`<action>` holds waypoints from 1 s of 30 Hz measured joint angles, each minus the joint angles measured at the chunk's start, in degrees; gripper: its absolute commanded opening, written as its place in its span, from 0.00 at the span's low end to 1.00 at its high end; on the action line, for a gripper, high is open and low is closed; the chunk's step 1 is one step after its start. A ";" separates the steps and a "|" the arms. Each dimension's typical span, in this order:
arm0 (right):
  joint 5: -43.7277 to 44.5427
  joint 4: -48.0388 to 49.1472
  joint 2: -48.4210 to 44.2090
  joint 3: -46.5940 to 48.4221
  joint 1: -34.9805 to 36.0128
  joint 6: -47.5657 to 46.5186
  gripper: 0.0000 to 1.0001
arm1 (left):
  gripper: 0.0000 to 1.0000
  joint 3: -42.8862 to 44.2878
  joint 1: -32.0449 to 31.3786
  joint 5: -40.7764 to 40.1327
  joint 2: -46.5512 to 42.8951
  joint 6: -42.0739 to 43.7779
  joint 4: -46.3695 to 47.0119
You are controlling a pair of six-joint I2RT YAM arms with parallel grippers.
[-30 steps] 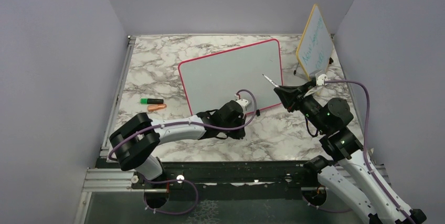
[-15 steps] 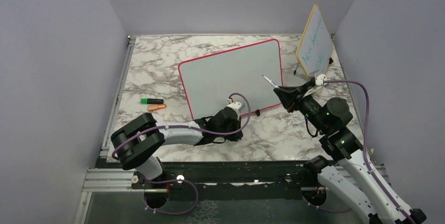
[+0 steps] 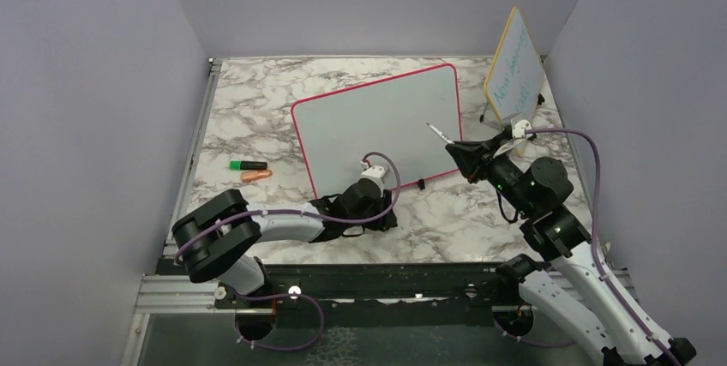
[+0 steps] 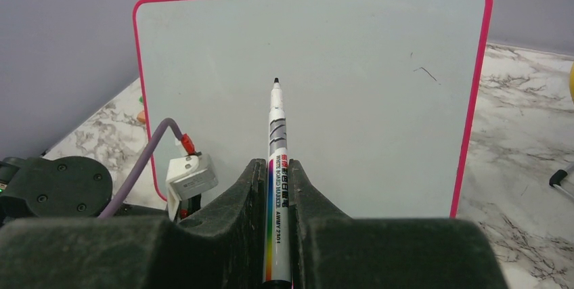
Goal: Write a sentence on the whiteboard
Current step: Place the pen cap at the center of the board.
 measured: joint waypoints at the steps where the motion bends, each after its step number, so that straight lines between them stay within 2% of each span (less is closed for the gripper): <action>1: -0.09 0.00 0.11 0.00 0.00 0.02 0.01 | 0.50 -0.11 0.00 -0.15 -0.35 -0.07 -0.02; 5: -0.48 -0.13 0.44 0.02 0.00 -0.15 0.01 | 0.70 -0.15 0.00 -0.90 -1.99 -0.20 -0.20; 9: -0.96 -0.59 0.63 0.02 0.00 -0.26 0.01 | 0.78 0.02 0.00 -1.90 -5.07 0.59 -2.23; 15: -1.25 -0.94 1.29 0.07 0.00 -1.01 0.01 | 0.99 5.51 0.00 -7.30 -11.80 4.39 -13.22; 22: -1.46 -1.09 2.62 1.27 0.00 -1.70 0.01 | 0.99 15.47 0.00 -15.74 -20.48 9.60 -26.47; 30: -3.04 -2.34 5.90 4.70 0.00 -3.04 0.01 | 0.99 26.60 0.81 -23.02 -24.13 16.79 -36.70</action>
